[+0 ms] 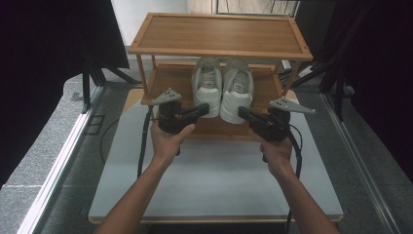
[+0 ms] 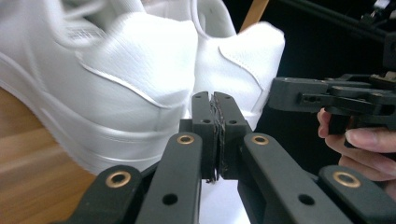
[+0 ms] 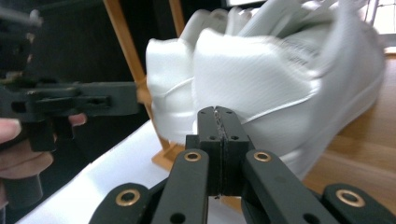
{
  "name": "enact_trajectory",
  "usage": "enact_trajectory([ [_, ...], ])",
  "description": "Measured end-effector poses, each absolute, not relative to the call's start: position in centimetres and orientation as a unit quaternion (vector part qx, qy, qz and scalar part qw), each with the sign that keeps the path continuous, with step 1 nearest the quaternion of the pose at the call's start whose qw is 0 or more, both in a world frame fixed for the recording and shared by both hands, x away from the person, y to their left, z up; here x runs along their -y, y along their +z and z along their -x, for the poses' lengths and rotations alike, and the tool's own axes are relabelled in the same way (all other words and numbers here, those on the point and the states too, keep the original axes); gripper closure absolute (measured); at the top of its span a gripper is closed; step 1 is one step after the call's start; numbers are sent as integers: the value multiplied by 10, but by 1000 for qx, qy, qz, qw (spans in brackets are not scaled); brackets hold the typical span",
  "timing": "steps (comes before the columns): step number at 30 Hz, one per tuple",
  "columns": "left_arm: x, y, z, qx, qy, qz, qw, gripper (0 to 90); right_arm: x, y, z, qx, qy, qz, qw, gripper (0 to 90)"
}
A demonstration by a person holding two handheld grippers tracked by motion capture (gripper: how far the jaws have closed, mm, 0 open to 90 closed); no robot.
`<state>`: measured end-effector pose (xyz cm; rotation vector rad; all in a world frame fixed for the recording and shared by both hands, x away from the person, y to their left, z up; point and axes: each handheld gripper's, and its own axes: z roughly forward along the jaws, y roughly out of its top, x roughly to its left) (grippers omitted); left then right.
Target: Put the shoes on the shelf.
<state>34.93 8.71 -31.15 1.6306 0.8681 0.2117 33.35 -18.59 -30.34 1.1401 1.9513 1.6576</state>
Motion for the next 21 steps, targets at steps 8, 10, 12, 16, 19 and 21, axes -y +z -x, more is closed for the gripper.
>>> enact_trajectory([
  [8, -77, -325, -359, -380, 114, -715, 576, 900, 182, -303, -337, -689, 578, -396, 183, 900],
  [10, -74, -323, -357, -371, 141, -725, 563, 900, 182, -303, -337, -685, 580, -398, 190, 900],
  [12, -74, -323, -359, -370, 139, -725, 564, 900, 182, -303, -337, -686, 578, -397, 195, 900],
  [16, -77, -324, -363, -372, 123, -720, 573, 900, 182, -303, -337, -680, 582, -401, 193, 900],
  [19, -79, -324, -365, -370, 119, -720, 575, 900, 181, -305, -337, -675, 586, -407, 187, 900],
  [21, -80, -325, -367, -373, 114, -718, 576, 900, 182, -306, -338, -675, 587, -408, 185, 900],
])
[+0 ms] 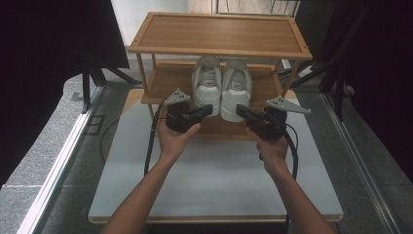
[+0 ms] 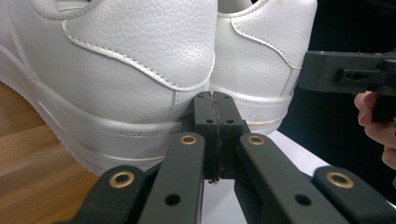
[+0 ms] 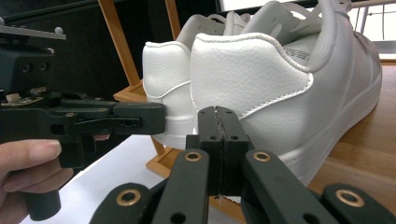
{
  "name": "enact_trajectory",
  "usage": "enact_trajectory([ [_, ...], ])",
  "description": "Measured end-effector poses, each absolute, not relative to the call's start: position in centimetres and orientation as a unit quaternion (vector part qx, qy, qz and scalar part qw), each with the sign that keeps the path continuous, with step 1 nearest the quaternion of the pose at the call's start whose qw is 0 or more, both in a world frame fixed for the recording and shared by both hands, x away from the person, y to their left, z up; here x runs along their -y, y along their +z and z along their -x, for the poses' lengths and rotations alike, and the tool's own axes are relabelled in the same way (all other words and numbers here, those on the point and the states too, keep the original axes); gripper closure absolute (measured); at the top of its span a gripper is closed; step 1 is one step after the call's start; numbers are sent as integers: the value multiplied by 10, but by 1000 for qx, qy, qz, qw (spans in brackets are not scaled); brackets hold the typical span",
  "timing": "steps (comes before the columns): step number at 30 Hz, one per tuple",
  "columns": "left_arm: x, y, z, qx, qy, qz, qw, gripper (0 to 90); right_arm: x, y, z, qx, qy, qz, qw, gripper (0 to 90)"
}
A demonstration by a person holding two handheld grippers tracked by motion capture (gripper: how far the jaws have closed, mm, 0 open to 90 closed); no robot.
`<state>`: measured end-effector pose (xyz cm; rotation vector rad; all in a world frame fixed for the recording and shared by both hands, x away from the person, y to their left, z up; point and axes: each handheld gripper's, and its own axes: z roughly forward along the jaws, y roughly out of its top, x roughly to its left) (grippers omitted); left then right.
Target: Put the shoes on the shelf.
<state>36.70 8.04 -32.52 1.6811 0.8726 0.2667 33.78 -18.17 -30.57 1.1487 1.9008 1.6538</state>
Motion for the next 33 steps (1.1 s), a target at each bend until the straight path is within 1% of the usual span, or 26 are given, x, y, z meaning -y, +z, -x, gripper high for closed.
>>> enact_trajectory([
  [3, -81, -326, -369, -372, 108, -716, 581, 900, 183, -307, -339, -672, 591, -410, 176, 900],
  [6, -80, -326, -370, -369, 120, -718, 578, 900, 185, -309, -339, -670, 594, -412, 168, 900],
  [10, -82, -327, -373, -371, 104, -715, 584, 900, 187, -311, -340, -669, 595, -414, 165, 900],
  [12, -83, -328, -373, -372, 97, -712, 587, 900, 188, -312, -340, -669, 596, -411, 168, 900],
  [15, -81, -328, -372, -372, 101, -712, 587, 883, 188, -310, -340, -671, 591, -407, 186, 900],
  [19, -79, -328, -373, -372, 92, -711, 590, 882, 191, -311, -348, -666, 594, -417, 173, 900],
  [27, -72, -332, -377, -369, 84, -716, 587, 877, 188, -312, -350, -672, 584, -405, 207, 900],
  [33, -73, -332, -377, -367, 80, -716, 589, 850, 192, -316, -351, -664, 593, -411, 196, 900],
])
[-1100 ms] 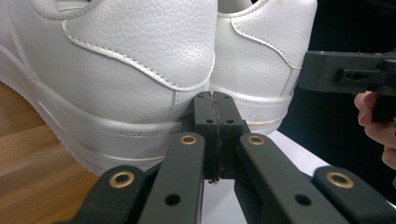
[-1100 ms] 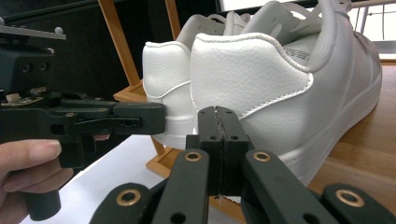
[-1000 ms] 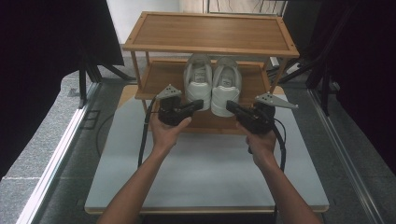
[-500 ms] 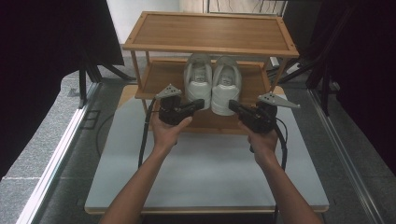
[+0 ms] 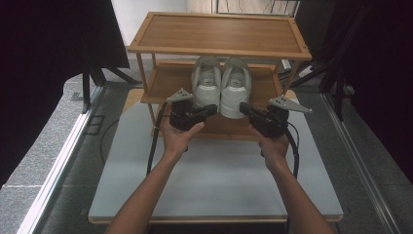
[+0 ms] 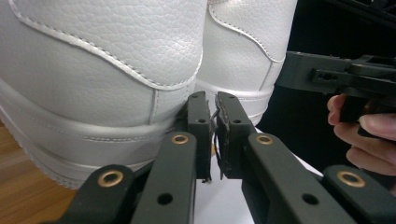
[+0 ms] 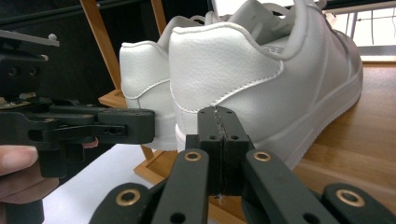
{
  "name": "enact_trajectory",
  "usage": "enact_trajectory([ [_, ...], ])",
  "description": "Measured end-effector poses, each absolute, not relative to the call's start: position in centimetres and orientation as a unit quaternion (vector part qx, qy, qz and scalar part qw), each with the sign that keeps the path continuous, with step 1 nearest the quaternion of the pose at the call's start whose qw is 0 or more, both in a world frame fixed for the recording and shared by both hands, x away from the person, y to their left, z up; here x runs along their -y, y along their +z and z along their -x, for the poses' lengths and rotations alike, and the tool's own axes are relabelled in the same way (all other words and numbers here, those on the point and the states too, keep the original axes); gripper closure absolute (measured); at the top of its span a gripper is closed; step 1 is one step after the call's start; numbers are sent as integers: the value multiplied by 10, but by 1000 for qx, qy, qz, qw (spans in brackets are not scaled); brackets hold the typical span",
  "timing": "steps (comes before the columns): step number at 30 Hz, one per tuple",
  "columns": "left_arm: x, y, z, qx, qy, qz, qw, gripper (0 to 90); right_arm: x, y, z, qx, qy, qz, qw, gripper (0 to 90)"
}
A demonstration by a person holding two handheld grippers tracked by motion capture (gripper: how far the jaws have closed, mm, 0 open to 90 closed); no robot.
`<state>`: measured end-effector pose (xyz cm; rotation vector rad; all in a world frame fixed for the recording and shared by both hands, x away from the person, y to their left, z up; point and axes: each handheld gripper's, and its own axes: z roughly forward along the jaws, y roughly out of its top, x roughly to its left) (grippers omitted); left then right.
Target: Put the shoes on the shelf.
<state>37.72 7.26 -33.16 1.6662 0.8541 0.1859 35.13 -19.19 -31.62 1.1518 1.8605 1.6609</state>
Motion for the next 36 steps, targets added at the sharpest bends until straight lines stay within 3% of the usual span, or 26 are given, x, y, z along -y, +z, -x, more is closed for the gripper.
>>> enact_trajectory([
  [12, -73, -332, -378, -365, 66, -713, 596, 818, 191, -319, -354, -652, 600, -416, 203, 896],
  [15, -72, -331, -376, -364, 62, -711, 599, 767, 193, -323, -350, -644, 601, -419, 218, 818],
  [21, -79, -321, -362, -364, 82, -691, 620, 645, 208, -324, -338, -632, 625, -411, 202, 747],
  [29, -98, -322, -329, -370, 96, -671, 636, 600, 222, -328, -312, -625, 636, -399, 213, 614],
  [36, -111, -346, -311, -385, 102, -665, 632, 594, 234, -351, -299, -621, 638, -404, 209, 582],
])
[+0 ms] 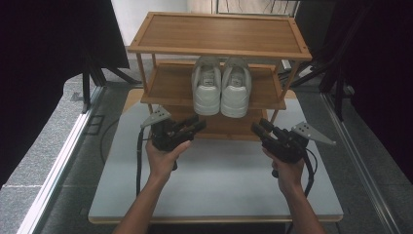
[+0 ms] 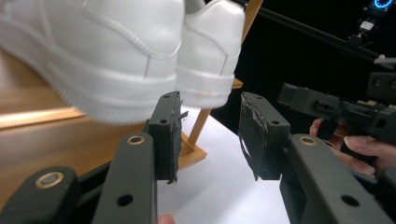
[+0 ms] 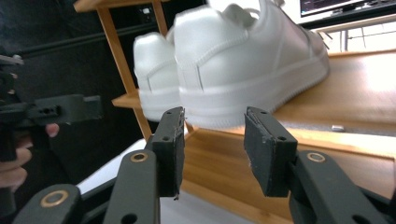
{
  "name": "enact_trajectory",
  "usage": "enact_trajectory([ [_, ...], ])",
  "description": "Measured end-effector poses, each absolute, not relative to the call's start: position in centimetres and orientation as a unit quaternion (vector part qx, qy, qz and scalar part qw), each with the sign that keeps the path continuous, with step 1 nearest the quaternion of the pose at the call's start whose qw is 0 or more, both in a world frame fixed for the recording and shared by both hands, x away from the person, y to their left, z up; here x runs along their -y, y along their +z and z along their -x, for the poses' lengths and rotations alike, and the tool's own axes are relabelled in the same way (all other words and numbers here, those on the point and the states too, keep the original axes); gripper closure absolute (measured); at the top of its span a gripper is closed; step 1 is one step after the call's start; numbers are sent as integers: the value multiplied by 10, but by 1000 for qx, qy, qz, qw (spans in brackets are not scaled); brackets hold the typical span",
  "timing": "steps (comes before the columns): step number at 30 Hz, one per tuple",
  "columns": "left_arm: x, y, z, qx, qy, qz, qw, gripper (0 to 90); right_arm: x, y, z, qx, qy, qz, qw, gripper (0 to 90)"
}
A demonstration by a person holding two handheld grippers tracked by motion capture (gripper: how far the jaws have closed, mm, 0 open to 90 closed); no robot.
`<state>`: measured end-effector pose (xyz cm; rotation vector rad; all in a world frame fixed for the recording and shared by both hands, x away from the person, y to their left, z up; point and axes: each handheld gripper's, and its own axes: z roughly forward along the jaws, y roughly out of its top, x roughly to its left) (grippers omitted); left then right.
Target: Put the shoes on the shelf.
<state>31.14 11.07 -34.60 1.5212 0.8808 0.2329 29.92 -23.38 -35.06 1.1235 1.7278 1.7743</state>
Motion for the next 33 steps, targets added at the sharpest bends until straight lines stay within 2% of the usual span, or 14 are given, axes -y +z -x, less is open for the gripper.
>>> enact_trajectory([
  [7, -118, -379, -295, -399, 105, -676, 610, 576, 236, -387, -287, -621, 626, -423, 206, 567],
  [15, -131, -405, -277, -405, 115, -698, 580, 551, 249, -408, -270, -617, 623, -432, 212, 554],
  [20, -143, -423, -276, -422, 93, -698, 571, 534, 261, -427, -265, -617, 605, -454, 216, 548],
  [25, -155, -434, -273, -434, 96, -698, 562, 521, 274, -446, -262, -622, 582, -478, 215, 547],
  [33, -158, -442, -274, -443, 82, -699, 556, 488, 282, -451, -263, -613, 580, -492, 212, 537],
])
